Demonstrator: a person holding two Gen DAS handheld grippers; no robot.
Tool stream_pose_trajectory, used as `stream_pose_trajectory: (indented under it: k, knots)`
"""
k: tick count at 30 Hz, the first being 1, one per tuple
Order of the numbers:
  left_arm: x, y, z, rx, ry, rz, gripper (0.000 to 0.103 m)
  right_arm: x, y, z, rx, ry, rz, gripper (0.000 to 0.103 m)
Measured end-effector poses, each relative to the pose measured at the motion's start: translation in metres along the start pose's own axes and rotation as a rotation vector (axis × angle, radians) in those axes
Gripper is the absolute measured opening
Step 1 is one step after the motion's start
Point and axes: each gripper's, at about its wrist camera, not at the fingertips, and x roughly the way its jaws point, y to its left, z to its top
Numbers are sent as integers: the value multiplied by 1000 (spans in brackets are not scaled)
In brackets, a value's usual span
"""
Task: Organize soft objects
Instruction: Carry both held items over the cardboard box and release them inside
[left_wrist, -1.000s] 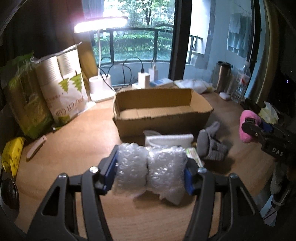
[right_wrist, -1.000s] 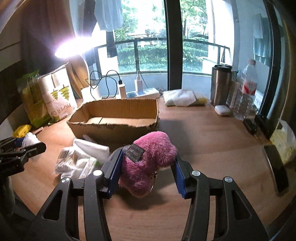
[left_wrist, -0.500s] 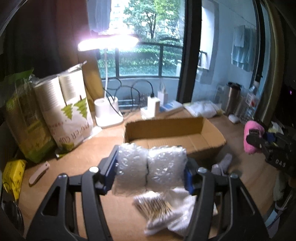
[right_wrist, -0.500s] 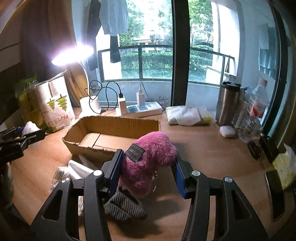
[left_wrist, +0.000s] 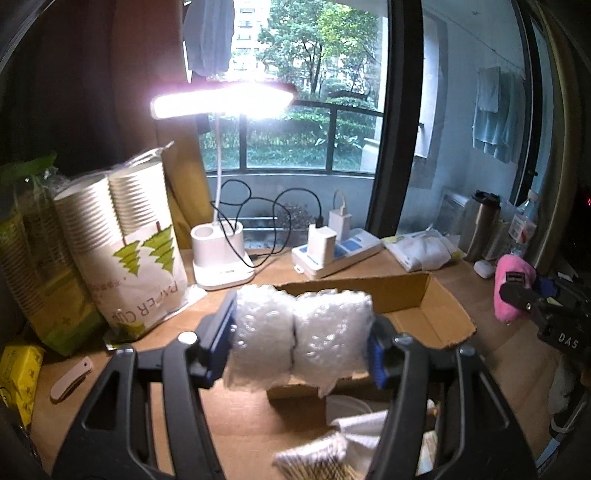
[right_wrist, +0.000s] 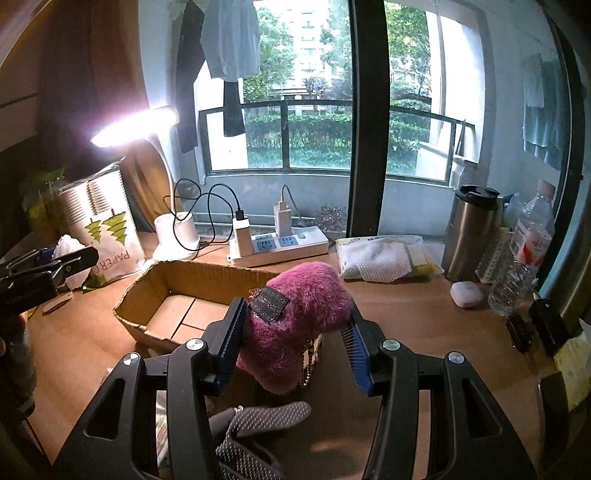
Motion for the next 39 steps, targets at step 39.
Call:
stream_pose_trajectory:
  k: [39]
  knots:
    - [72, 3, -24, -30, 162, 7, 82, 71, 1, -7, -1, 132, 36, 63]
